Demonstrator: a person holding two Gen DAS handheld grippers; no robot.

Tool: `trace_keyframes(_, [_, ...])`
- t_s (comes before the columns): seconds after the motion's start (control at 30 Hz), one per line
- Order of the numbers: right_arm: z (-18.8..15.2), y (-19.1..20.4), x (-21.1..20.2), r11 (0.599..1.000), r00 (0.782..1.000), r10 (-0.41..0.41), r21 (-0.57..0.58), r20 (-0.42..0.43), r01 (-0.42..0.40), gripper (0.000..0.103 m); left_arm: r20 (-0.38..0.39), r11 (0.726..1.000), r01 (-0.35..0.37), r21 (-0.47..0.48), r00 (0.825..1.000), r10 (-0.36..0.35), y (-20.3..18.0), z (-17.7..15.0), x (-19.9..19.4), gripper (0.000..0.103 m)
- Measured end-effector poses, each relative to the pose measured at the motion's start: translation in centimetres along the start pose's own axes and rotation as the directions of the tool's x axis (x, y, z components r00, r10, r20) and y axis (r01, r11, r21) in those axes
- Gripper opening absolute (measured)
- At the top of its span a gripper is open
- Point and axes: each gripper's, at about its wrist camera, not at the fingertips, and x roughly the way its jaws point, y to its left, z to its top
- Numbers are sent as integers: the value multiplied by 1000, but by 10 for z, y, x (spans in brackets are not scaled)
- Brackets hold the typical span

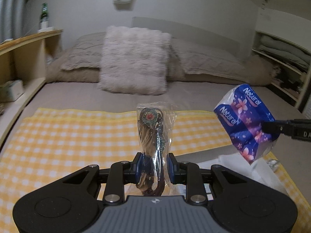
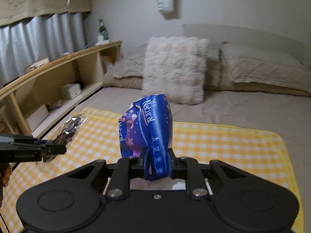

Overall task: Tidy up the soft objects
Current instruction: 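Carry the bagged cable and tissue pack into the white tray and open both tools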

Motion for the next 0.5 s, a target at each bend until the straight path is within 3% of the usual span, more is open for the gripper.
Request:
trace_keyframes(0.27, [-13,-48,-33,994,996,-83,79,12,82,20,-23,987,106,123,994,-104,-58,-1,21,28])
trace_keyframes(0.5, [-33,-86,-36,980,986,-163,107,-46,167,20,-137,982,170,80,978,-158,-92,-12,55,28])
